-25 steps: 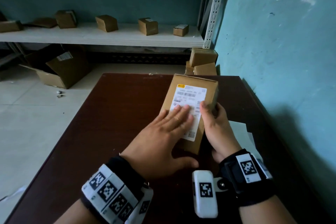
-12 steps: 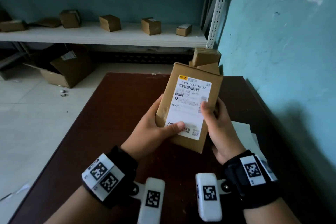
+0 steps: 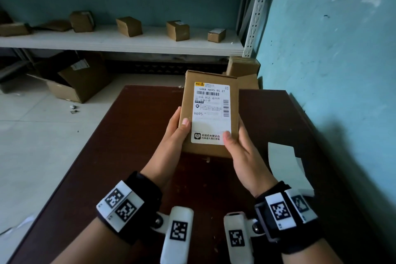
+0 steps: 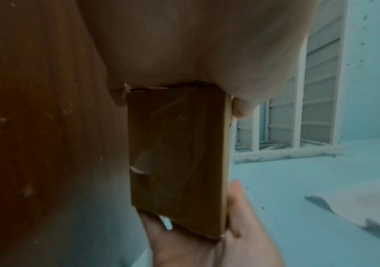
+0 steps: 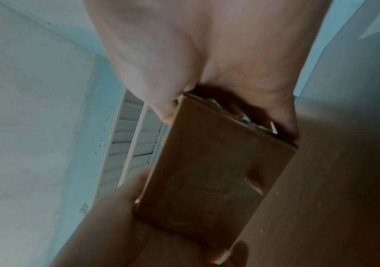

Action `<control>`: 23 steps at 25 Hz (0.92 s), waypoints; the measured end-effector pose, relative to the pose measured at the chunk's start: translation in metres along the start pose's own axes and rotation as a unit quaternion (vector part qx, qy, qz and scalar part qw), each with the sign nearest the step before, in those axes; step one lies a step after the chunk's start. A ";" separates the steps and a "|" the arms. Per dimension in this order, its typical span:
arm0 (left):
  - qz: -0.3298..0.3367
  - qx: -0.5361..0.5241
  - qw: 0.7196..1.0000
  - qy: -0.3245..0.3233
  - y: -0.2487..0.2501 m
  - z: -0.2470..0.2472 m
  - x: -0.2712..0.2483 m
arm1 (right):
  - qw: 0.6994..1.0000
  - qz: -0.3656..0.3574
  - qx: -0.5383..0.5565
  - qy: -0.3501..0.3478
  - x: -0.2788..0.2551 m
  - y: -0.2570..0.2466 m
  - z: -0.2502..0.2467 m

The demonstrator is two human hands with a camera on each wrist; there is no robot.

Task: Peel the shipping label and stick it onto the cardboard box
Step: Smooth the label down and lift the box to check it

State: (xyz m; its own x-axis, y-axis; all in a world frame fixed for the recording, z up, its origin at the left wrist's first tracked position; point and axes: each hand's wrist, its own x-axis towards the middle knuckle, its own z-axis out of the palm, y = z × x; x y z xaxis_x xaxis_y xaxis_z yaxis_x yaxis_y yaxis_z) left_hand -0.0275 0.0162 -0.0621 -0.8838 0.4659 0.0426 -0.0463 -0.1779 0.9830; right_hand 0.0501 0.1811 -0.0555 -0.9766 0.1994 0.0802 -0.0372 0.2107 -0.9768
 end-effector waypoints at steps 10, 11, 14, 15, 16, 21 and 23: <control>0.057 0.104 0.992 0.052 -0.018 0.008 -0.005 | 0.981 -0.073 -0.087 0.156 -0.004 -0.005 0.013; 0.056 0.098 0.992 0.055 -0.017 0.007 -0.004 | 0.982 -0.078 -0.084 0.153 -0.004 -0.004 0.012; 0.057 0.066 0.994 0.059 -0.013 0.007 -0.004 | 0.983 -0.071 -0.079 0.153 -0.001 0.000 0.006; 0.063 0.059 0.995 0.058 -0.012 0.009 -0.004 | 0.983 -0.068 -0.074 0.156 -0.001 0.001 0.005; 0.071 0.067 0.993 0.063 -0.013 0.010 -0.004 | 0.984 -0.067 -0.066 0.154 -0.001 0.001 0.007; 0.078 0.121 0.986 0.086 -0.026 0.018 -0.005 | 0.981 -0.081 -0.063 0.167 -0.001 0.000 0.015; 0.083 0.127 0.985 0.081 -0.026 0.015 -0.006 | 0.982 -0.084 -0.050 0.162 0.000 0.000 0.009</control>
State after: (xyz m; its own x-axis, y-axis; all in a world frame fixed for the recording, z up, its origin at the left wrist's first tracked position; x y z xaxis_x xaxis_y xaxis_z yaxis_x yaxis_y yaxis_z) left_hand -0.0140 0.0311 -0.0849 -0.9329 0.3008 0.1980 0.2051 -0.0080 0.9787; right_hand 0.0477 0.1723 -0.0571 -0.8395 0.4435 0.3138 -0.1557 0.3570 -0.9210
